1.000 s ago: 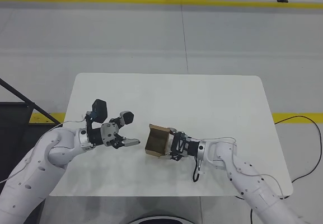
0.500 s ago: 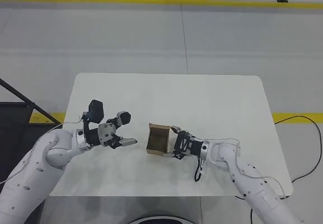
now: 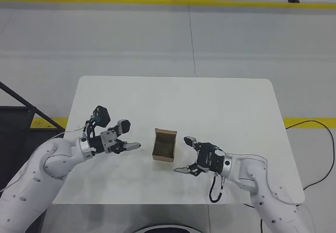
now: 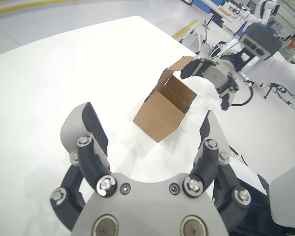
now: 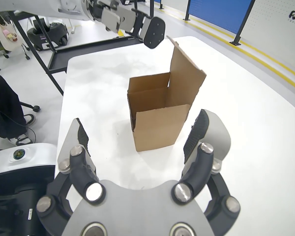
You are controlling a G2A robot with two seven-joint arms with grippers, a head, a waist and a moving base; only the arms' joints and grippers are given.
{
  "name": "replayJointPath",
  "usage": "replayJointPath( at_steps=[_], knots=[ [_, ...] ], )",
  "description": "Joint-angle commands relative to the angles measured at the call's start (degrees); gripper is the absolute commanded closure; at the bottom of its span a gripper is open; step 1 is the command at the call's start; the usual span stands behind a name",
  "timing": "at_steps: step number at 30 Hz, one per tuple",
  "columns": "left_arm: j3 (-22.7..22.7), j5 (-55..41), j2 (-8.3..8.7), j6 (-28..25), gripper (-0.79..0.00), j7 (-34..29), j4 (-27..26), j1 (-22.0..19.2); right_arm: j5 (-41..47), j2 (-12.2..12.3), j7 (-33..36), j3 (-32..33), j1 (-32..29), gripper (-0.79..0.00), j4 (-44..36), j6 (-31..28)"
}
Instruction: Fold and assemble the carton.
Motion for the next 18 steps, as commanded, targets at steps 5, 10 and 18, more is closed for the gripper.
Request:
replayJointPath(
  at_steps=[5,10,18],
  knots=[
    [0.0,-0.04,-0.01,-0.09,-0.785,0.06,0.03,0.0,-0.22,-0.02,-0.13,-0.14,0.11,-0.785,0.21,0.1],
    [1.45,4.3,-0.32,3.07,-0.785,-0.87,-2.54,0.5,2.56,-0.33,3.57,-0.89,-0.85,-0.785,-0.94,4.01],
    [4.97,3.31,-1.65,12.51,-0.785,-4.78,-3.57,-2.64,19.39,-0.56,16.34,1.11,-1.26,-0.785,-4.29,11.43]
  ],
)
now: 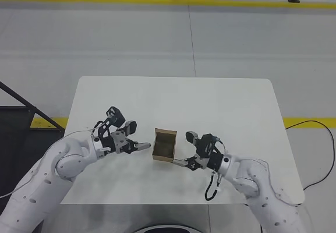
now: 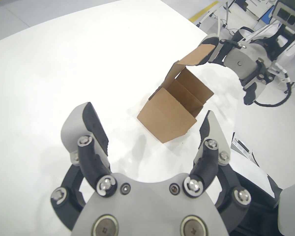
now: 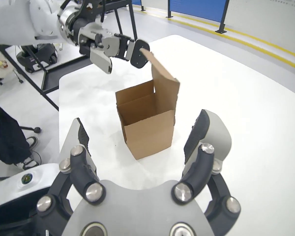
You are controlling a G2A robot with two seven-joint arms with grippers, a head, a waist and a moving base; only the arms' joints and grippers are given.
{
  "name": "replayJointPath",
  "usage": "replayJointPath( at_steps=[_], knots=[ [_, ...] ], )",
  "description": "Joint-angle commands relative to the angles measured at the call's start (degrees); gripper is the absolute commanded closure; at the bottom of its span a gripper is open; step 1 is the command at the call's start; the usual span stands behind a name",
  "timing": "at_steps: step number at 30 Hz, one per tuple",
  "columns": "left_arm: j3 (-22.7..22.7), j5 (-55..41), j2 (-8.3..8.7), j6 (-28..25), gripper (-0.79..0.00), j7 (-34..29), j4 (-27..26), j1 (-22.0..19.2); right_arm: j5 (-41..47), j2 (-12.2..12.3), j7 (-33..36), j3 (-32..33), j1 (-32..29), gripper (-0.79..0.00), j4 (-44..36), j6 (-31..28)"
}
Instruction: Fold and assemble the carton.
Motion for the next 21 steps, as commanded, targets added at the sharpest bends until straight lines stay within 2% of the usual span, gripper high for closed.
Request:
replayJointPath(
  at_steps=[1,3,12,15,21],
  knots=[
    [0.36,-1.22,-0.23,1.48,-0.785,-1.21,0.12,-0.74,5.59,0.04,5.58,0.81,0.47,-0.785,-1.25,2.49],
    [0.43,-1.71,-0.3,2.13,-0.785,-3.09,0.09,-1.2,7.49,0.1,8.32,1.24,0.57,-0.785,-2.02,4.16],
    [-0.01,-1.73,-0.31,2.65,-0.785,-2.62,-0.45,-0.88,7.49,0.1,8.32,1.24,0.57,-0.785,-2.02,4.16],
    [0.44,-0.64,-0.51,4.92,-0.785,-2.63,-1.06,-0.58,8.72,-0.06,8.26,1.24,0.25,-0.785,-1.93,6.69],
    [0.63,-0.99,-0.9,9.09,-0.785,-4.58,-1.65,-0.64,16.31,-0.4,18.58,1.06,2.35,-0.785,-2.54,15.17]
  ],
)
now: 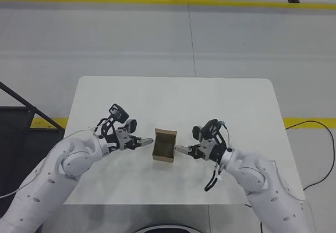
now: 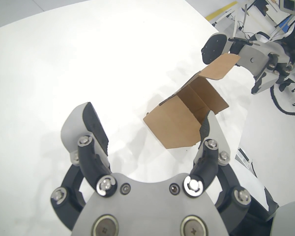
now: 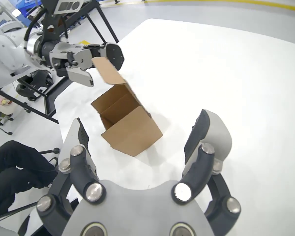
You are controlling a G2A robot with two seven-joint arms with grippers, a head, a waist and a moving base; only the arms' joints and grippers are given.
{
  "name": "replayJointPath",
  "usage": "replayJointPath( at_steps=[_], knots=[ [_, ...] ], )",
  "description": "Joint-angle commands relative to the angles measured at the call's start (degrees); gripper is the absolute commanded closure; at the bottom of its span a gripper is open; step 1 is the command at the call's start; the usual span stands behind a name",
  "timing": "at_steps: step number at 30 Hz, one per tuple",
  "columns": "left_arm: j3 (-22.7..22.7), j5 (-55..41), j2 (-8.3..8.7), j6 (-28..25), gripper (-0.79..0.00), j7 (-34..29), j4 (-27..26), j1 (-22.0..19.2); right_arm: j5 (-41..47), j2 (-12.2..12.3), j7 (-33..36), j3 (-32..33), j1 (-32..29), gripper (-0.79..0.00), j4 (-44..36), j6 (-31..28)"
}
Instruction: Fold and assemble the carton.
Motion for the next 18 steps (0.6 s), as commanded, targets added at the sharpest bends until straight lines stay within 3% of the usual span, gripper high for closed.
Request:
replayJointPath(
  at_steps=[1,8,18],
  knots=[
    [-0.28,-0.13,0.0,0.53,-0.785,-0.89,-0.07,0.21,1.38,0.01,2.81,0.2,0.31,-0.785,-0.41,2.11],
    [-0.87,-0.07,-0.1,1.76,-0.785,-3.48,-0.78,0.28,5.07,-0.14,9.36,0.65,2.01,-0.785,-0.92,8.67],
    [2.9,1.78,-1.37,4.69,-0.785,-6.5,-0.29,-2.76,6.02,-0.88,14.28,-1.65,5.87,-0.785,2.52,14.6]
  ],
)
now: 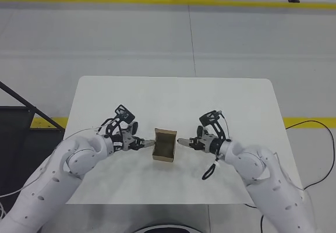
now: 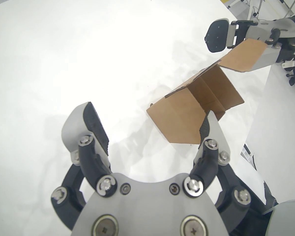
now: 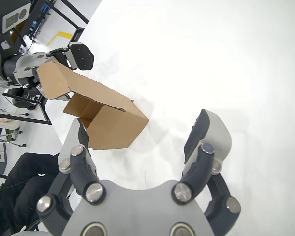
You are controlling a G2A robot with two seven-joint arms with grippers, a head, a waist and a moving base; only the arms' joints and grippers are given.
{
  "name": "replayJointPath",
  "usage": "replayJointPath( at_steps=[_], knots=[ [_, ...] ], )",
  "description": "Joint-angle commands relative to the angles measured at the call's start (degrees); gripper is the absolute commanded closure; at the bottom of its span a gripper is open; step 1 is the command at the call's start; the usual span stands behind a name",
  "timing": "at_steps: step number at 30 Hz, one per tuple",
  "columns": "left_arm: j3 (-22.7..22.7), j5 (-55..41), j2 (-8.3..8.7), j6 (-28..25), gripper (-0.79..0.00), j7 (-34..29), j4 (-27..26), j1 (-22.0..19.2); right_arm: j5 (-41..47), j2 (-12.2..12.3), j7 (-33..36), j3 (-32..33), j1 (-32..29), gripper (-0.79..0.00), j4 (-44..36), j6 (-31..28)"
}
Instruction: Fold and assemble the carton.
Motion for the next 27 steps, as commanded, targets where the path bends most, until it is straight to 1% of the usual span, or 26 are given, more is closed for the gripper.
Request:
replayJointPath(
  at_steps=[1,8,12,27],
  knots=[
    [0.67,0.21,-0.25,0.6,-0.785,-0.56,0.24,-0.66,-0.07,-0.14,1.03,-0.53,0.81,-0.785,0.74,0.79],
    [2.05,0.92,-0.97,2.11,-0.785,-1.79,0.88,-2.29,-0.76,-0.49,2.43,-1.86,2.24,-0.785,2.14,1.92],
    [2.72,1.3,-1.33,2.8,-0.785,-2.9,1.15,-2.93,-1.95,-0.73,3.79,-2.97,3.09,-0.785,2.43,3.51],
    [4.56,2.84,-2.4,3.47,-0.785,-4.94,1.81,-4.2,-5.14,-2.1,5.49,-7.55,6.17,-0.785,3.49,8.08]
  ],
)
